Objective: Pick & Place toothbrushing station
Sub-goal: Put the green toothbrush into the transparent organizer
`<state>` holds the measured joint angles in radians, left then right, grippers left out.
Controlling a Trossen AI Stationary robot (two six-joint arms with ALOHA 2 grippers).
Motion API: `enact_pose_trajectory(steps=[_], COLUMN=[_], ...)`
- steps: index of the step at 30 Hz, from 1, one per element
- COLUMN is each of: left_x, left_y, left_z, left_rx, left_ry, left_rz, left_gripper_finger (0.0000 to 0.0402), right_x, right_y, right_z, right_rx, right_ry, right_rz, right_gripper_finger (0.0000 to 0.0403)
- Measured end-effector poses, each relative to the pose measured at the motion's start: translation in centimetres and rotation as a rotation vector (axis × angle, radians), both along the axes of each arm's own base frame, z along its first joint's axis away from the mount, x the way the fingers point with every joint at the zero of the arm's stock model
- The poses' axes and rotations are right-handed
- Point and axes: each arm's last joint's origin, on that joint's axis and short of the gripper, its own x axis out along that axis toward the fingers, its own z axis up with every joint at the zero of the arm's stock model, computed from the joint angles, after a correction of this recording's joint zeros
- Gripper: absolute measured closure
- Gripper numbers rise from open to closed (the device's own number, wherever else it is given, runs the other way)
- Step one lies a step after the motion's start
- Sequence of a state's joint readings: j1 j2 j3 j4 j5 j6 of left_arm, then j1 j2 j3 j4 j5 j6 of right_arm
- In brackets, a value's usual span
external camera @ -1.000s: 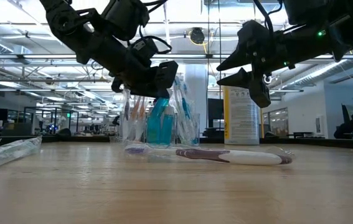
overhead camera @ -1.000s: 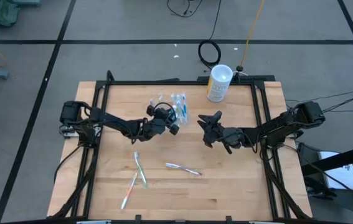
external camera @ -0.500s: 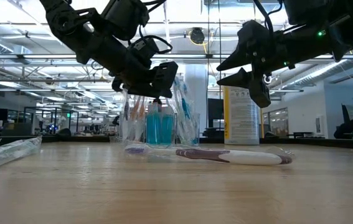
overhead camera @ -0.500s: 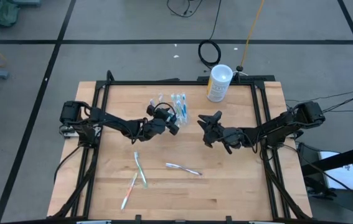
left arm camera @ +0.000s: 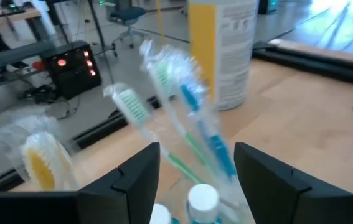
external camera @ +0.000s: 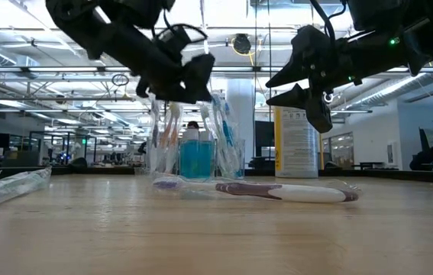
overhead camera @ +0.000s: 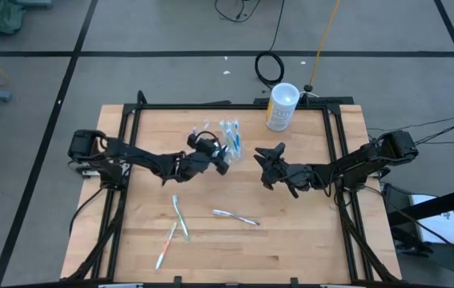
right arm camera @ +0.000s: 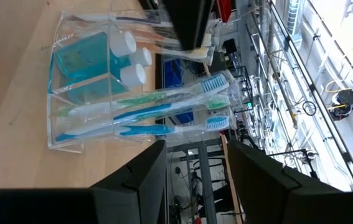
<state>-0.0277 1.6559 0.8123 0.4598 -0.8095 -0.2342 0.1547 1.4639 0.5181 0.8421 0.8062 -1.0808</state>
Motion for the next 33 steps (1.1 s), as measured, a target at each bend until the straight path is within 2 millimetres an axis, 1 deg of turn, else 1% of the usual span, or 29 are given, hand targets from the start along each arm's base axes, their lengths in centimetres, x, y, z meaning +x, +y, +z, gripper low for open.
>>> enact_pose_trajectory(steps=[3, 7, 10, 12, 16, 18, 20, 23, 25, 27, 33], left_x=[-0.7, -2.4, -4.1, -5.3, -7.5, -8.4, -9.3, -10.5, -11.2, -11.4, -10.3], left_y=[-0.8, -1.7, -2.3, -2.8, -4.3, -5.1, -5.7, -6.3, -6.7, -7.1, -8.7], left_z=[1.4, 3.4, 4.1, 4.3, 3.5, 2.8, 1.9, 0.7, 0.1, -0.4, -1.9], left_rx=[-0.043, -0.157, -0.295, -0.436, -0.796, -0.911, -1.003, -1.078, -1.121, -1.167, -1.219], left_ry=[-0.031, -0.049, -0.013, 0.024, 0.181, 0.275, 0.365, 0.487, 0.531, 0.561, 0.555], left_rz=[-0.047, -0.119, -0.17, -0.214, -0.29, -0.255, -0.166, 0.004, 0.124, 0.202, 0.188], left_gripper_finger=[0.0192, 0.0192, 0.0192, 0.0193, 0.0193, 0.0192, 0.0192, 0.0193, 0.0192, 0.0193, 0.0192], right_x=[0.0, 0.0, 0.0, 0.0, 0.0, 0.0, 0.0, 0.0, 0.0, 0.0, 0.0], right_y=[0.0, 0.0, 0.0, 0.0, 0.0, 0.0, 0.0, 0.0, 0.0, 0.0, 0.0], right_z=[-0.1, -0.1, -0.1, -0.1, -0.1, -0.1, -0.1, -0.1, -0.1, -0.1, -0.1], right_rx=[0.015, 0.022, 0.022, 0.022, 0.022, 0.022, 0.022, 0.022, 0.021, 0.021, 0.021], right_ry=[-0.006, -0.009, -0.009, -0.009, -0.009, -0.009, -0.009, -0.009, -0.006, -0.004, -0.002], right_rz=[-0.003, -0.004, -0.004, -0.004, -0.004, -0.004, -0.004, -0.004, -0.004, -0.004, -0.004], right_gripper_finger=[0.0236, 0.0236, 0.0236, 0.0236, 0.0236, 0.0236, 0.0236, 0.0236, 0.0236, 0.0236, 0.0236])
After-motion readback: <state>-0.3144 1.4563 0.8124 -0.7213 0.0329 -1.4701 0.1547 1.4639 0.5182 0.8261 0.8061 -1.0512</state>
